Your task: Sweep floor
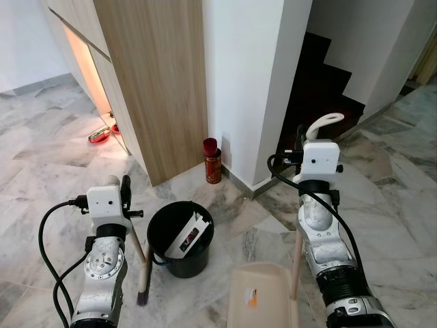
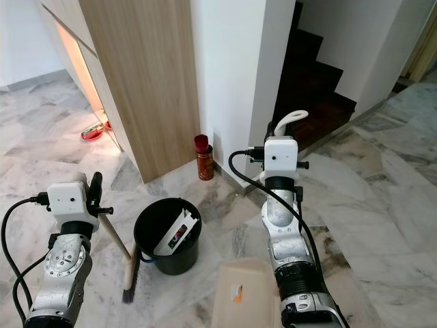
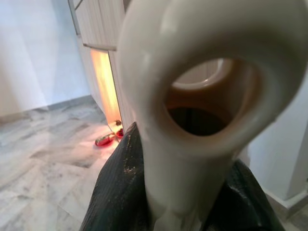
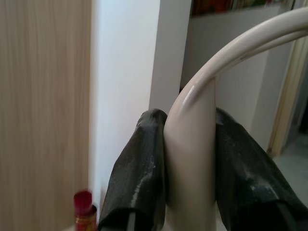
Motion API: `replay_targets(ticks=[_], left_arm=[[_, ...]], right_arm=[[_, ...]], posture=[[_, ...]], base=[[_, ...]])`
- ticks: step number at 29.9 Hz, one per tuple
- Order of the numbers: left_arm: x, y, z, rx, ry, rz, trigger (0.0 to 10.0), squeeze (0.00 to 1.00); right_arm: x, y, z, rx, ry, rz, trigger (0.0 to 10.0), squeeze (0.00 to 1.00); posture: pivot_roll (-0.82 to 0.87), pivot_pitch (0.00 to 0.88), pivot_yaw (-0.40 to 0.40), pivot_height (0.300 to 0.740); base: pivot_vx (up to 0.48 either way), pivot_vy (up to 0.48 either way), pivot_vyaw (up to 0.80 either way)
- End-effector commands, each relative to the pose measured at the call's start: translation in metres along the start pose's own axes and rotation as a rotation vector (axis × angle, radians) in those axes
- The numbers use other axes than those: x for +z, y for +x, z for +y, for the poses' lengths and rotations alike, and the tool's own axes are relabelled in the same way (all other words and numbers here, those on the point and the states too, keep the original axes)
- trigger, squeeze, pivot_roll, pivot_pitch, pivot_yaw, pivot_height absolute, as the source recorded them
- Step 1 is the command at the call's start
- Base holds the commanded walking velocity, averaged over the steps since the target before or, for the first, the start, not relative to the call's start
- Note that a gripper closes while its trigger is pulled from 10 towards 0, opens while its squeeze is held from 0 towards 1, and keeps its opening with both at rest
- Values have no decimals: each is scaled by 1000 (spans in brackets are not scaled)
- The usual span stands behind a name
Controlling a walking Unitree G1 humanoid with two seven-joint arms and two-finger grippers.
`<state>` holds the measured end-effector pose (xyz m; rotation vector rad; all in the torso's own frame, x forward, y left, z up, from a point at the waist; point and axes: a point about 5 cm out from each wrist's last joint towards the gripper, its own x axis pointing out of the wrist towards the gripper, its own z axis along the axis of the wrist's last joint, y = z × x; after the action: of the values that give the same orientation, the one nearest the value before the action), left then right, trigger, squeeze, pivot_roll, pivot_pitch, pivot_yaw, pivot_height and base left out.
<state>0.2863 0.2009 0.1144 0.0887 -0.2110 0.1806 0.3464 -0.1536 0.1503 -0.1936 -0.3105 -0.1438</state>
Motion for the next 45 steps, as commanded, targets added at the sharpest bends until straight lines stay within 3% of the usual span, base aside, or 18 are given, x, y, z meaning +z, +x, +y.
replay_targets(ticks=[1, 6, 17, 30, 45], left_arm=[[6, 0, 1, 3, -41, -28, 10000, 0], [-14, -9, -2, -39, -77, 72, 10000, 0], [-38, -20, -11, -102, -96, 199, 10000, 0], [-36, -23, -1, -43, -85, 162, 10000, 0], [-36, -24, -11, -97, -72, 161, 10000, 0]], right_arm=[[0, 2, -1, 8, 9, -4, 10000, 0], [-5, 2, -4, 1, 41, 16, 10000, 0], [-10, 5, -5, -4, 58, 34, 10000, 0], [-13, 4, -5, -8, 94, 35, 10000, 0], [-23, 1, -12, -53, 121, 80, 10000, 0]], posture=[[76, 0, 28, 740], [71, 0, 28, 740], [74, 0, 24, 740], [71, 0, 34, 740], [66, 0, 46, 740]], base=[[0, 0, 0], [0, 0, 0], [0, 0, 0], [0, 0, 0], [0, 0, 0]])
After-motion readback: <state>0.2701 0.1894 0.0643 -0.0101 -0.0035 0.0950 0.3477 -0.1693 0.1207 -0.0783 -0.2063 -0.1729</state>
